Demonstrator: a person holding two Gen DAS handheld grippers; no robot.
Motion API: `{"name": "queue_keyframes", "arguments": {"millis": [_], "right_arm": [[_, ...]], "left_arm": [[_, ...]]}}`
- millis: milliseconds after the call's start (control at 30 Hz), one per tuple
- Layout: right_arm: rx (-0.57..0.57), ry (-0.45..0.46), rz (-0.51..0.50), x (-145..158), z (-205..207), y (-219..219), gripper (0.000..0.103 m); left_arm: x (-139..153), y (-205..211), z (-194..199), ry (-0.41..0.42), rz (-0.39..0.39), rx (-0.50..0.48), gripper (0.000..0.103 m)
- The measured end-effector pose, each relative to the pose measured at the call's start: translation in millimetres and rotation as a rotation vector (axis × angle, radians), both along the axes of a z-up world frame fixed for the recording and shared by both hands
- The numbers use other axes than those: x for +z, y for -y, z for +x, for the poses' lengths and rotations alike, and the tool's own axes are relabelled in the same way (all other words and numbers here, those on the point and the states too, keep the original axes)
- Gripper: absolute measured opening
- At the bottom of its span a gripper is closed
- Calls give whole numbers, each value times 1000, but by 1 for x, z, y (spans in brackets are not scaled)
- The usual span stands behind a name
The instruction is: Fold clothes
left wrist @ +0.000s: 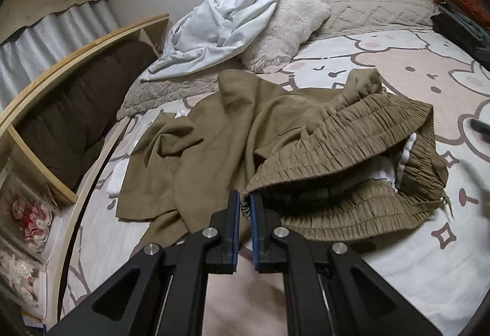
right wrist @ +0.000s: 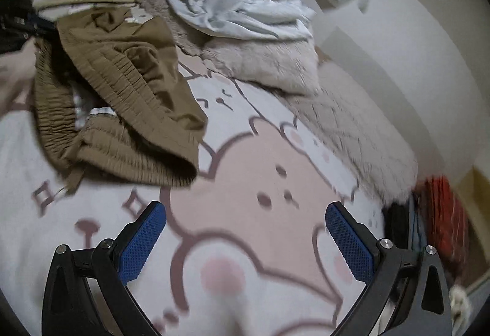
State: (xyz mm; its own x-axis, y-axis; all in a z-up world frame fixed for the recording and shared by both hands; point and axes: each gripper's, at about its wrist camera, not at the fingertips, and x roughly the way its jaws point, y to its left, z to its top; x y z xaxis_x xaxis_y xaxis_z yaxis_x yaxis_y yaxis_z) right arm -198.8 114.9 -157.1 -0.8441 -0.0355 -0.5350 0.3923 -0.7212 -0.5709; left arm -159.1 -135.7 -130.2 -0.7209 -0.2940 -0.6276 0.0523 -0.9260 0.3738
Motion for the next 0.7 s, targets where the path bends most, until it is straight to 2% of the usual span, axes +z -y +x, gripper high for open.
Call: {"name": "queue_keyframes", "arguments": {"millis": [200,267,333,367,400,500,600,700], "right_arm": [[112,-77,216,-40,-22,33,103],[120,-106,260,-50,-30,38,103],[117,-130,243,-51,-37,43,103],[122,-137,238,-51,-41,44,103],[127,-137,236,-52,-45,47,103],[124,-133,225,-52,-61,53,103],[39,-144,215,-47,-85,52,103],[-135,-151,192,-36,-113,36,103]], "left_arm": [[-4,5,-6,-14,24,3,10],[-10,2,-8,-8,-4,-1,11],[-18,-4,-9,-2,-40,-13,32],[-21,-8,-9,7,-47,-26,53],[-25,-13,-10,17,-52,-48,61],[-42,-28,-14,81,-107,-102,61],[-62,-27,-22,143,-214,-43,62],[-57,-4,-29,141,-195,71,62]]}}
